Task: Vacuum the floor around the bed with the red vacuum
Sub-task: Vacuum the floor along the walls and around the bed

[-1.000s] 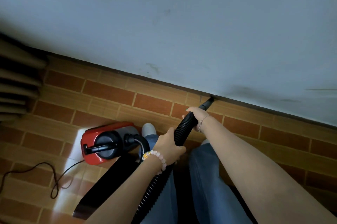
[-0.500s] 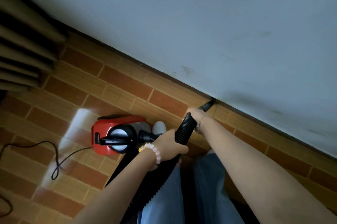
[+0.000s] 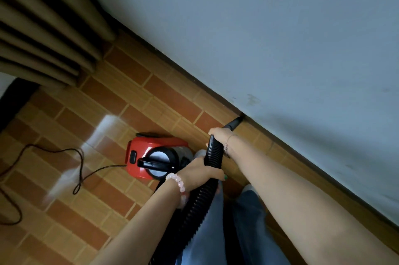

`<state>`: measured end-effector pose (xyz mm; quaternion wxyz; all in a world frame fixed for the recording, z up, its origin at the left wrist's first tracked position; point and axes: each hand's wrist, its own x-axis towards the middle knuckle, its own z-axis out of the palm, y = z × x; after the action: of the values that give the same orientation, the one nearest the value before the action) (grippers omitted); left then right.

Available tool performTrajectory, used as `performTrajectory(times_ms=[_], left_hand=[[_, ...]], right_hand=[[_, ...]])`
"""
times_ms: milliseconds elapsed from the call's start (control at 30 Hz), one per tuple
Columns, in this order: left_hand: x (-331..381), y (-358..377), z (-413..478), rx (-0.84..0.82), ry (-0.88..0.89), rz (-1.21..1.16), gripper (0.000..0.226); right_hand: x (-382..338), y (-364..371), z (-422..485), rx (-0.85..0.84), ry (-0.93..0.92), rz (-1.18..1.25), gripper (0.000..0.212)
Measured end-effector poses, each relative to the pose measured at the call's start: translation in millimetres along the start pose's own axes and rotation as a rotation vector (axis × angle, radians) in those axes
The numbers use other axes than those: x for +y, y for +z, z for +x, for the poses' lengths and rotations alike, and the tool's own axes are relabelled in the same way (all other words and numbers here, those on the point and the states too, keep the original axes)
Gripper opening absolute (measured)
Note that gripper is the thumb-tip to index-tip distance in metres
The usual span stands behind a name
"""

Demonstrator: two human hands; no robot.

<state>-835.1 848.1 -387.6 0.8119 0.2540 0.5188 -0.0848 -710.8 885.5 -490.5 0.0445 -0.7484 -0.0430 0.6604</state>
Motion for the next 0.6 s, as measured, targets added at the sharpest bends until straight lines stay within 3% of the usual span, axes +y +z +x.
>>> performTrajectory(times_ms=[100, 300, 400, 467, 600], left_hand=[[-2, -7, -5, 0.019, -0.016, -0.22, 0.012], [-14, -24, -5, 0.029, -0.029, -0.379, 0.018], [-17, -25, -7, 0.048, -0.003, -0.423, 0.017], [-17, -24, -7, 0.077, 0.034, -0.432, 0.011], [-14, -18, -10, 0.096, 0.072, -0.433, 0.012]], right_hand=[[-5, 13, 2, -0.002, -0.067, 0.0, 0.009], [-11, 40, 7, -0.012, -0.1, -0.006, 0.014], [-15, 49, 11, -0.007, -0.139, -0.082, 0.027], [-21, 51, 13, -0.017, -0.145, -0.095, 0.015], [-31, 48, 1, -0.044, -0.059, -0.141, 0.016]])
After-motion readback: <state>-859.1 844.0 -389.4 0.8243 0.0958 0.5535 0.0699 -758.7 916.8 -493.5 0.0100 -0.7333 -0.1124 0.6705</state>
